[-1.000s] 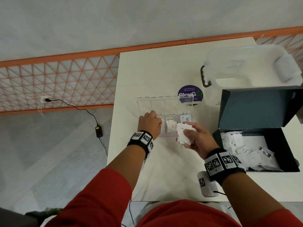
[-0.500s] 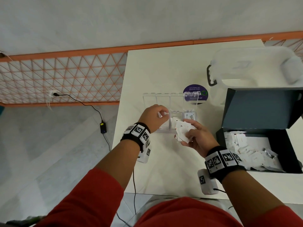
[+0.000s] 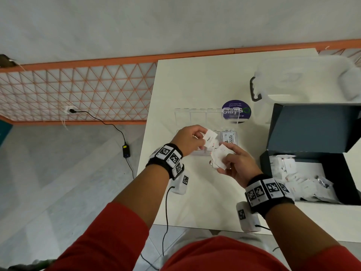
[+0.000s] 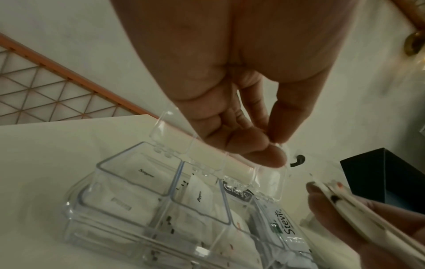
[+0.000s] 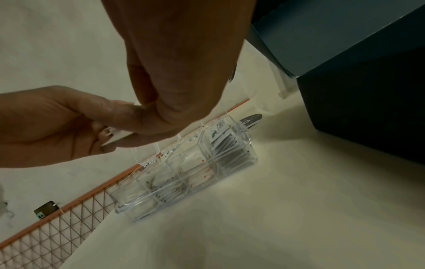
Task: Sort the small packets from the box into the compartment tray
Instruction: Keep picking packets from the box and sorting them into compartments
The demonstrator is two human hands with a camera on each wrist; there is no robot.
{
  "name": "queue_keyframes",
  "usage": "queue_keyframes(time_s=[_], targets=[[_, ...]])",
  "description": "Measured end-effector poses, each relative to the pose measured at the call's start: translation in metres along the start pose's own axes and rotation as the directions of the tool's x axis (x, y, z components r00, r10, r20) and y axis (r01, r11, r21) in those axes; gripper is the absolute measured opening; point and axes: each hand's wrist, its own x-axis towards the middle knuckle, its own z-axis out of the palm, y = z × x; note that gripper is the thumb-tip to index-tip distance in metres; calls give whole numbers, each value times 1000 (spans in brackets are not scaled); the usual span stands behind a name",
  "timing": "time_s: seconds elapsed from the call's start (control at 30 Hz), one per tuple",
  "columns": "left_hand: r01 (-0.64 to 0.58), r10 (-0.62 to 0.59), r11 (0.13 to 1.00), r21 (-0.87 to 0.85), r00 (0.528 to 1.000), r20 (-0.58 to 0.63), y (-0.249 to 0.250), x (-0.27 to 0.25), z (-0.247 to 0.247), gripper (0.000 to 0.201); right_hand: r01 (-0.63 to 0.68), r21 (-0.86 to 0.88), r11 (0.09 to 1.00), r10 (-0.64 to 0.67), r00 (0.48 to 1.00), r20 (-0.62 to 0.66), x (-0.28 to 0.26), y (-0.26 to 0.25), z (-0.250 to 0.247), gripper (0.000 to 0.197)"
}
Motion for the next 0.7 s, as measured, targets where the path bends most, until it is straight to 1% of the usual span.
queue_keyframes(time_s=[0.13,0.27,0.33,0.4,0.5,0.6,0.7], targets=[[44,-49,998,-51,994,-98,-5,3,-4,11,-6,7,1000,6,1000,-4,1,3,0,51],[64,-64,998,-5,984,-168,-11,8,-8,9,-9,7,1000,9,1000,-4,3,2,-1,50],[87,-65,991,97,975,-211,-14,13,-10,9,-6,4,1000,6,1000,-5,4,0,-1,49],[119,-69,969,215,971,-228,-19,17,-9,6,-4,0,1000,4,1000,-3,5,-2,-2,48],[157,-95,933,323,976,-198,-27,23,-6,12,-2,-12,1000,2,1000,2,7,-4,-2,48],[168,-103,854,492,982,-156,-32,29,0,19,-8,-15,1000,8,1000,1,8,-5,-4,48],[186,-109,797,574,980,-165,-35,33,8,18,-16,-2,1000,16,1000,-11,9,-6,-7,48]])
